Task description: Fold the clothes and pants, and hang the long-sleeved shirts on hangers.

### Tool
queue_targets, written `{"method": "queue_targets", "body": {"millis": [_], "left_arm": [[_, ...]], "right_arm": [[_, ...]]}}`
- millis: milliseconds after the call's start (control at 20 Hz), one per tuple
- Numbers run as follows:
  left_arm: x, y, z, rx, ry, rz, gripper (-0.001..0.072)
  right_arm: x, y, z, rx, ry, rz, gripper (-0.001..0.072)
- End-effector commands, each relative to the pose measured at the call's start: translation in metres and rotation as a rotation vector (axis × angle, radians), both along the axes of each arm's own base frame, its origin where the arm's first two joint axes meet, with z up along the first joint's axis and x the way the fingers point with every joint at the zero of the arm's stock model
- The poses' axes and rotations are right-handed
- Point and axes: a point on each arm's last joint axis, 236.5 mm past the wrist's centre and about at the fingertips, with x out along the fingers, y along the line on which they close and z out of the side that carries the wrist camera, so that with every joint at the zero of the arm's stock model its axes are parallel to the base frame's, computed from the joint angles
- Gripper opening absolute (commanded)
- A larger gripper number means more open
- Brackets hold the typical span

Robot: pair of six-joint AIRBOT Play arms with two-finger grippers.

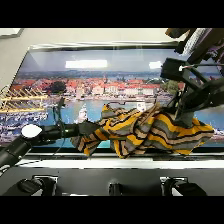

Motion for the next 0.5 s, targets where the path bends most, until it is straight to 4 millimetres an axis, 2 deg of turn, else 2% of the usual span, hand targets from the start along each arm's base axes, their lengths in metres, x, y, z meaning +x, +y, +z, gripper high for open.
{"method": "queue_targets", "body": {"millis": [0,100,200,350,400,450], "left_arm": [[0.001,-0.029,0.003,-0.006,0.026,0.061,0.0606],[-0.008,-0.045,0.013,0.101,-0.037,-0.018,0.0586],[-0.001,-0.046,0.015,0.279,-0.086,0.022,0.0586],[0.01,-0.037,-0.004,0.549,-0.072,0.142,0.0586],[0.009,-0.046,-0.009,0.567,-0.067,0.152,0.0586],[0.007,-0.065,-0.01,0.527,-0.067,0.151,0.0586]], "right_arm": [[0.002,0.0,0.001,0.002,-0.01,-0.002,0.0021],[0.002,0.0,0.001,0.002,-0.009,-0.002,0.0022],[0.002,0.0,0.001,0.002,-0.009,-0.002,0.0022],[0.002,0.0,0.001,0.003,-0.009,-0.002,0.0022],[0.002,0.0,0.001,0.003,-0.01,-0.002,0.0022],[0.002,0.001,0.001,0.004,-0.012,-0.002,0.0022]]}}
